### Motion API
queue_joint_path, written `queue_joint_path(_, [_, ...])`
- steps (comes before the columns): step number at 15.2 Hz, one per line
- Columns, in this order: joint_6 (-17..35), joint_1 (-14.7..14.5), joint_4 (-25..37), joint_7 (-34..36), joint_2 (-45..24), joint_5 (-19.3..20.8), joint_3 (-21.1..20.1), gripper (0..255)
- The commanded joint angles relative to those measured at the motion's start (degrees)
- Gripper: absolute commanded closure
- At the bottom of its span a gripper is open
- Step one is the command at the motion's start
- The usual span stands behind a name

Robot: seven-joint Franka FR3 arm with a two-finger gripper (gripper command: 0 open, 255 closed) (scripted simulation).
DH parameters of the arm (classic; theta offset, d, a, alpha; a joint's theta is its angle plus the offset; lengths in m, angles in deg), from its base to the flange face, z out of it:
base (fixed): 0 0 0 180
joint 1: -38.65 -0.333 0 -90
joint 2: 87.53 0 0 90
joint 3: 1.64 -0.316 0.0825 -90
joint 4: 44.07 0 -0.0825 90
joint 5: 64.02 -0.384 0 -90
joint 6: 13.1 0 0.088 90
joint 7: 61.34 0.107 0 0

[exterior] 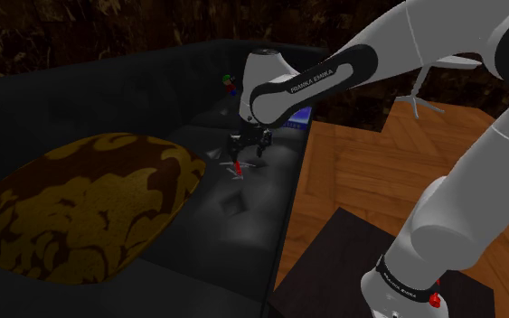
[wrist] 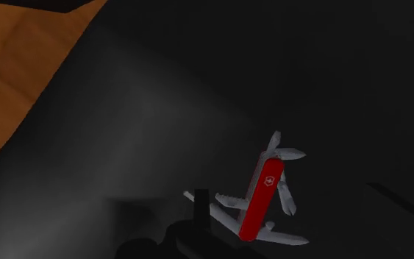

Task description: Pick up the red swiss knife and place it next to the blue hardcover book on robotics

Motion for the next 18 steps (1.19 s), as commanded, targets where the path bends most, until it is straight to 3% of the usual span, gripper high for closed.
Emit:
queue_joint_path(1, [2.93,0.13,1.46,2.63,-4.31,0.69,-0.38,0])
queue_joint_path(10, [9.82,0.2,1.89,5.27,-11.72,2.8,-0.2,0])
queue_joint_path(18, [9.81,0.19,1.89,5.27,-11.72,2.79,-0.2,0])
